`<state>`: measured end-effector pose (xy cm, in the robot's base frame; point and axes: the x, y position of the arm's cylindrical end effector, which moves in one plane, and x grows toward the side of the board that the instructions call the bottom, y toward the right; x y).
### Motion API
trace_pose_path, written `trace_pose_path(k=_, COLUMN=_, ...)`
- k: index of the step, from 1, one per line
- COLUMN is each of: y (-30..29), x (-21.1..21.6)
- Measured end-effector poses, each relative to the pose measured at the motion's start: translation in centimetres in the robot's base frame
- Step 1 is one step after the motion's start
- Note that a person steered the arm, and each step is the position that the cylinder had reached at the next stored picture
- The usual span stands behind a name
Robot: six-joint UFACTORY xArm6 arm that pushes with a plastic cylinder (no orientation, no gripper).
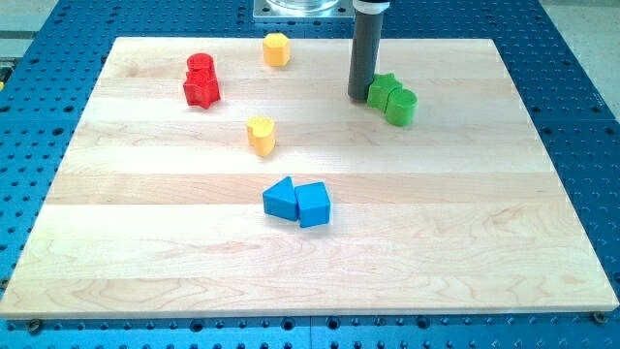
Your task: Move the yellow hexagon closely to the yellow heart
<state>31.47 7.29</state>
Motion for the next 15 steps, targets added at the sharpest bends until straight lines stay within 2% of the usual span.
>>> trace_pose_path(k=1, y=-2.8, x=-3.0)
trace_pose_path(k=2, y=-0.3, x=-6.4)
trace_pose_path(k=3, y=-1.1, x=-12.1)
trace_pose_path(k=6, y=-8.5, x=-12.1)
trace_pose_path(k=7, y=-9.2, x=-10.9)
trace_pose_path(k=8, y=-9.2, x=-1.6)
trace_pose_path(k=9, y=-7.5, x=-5.4)
trace_pose_path(k=10, y=-8.3, x=-12.0)
trace_pose_path(k=14, y=-12.5, x=-11.2)
trace_pose_path(k=15, y=-13.4, x=-5.7)
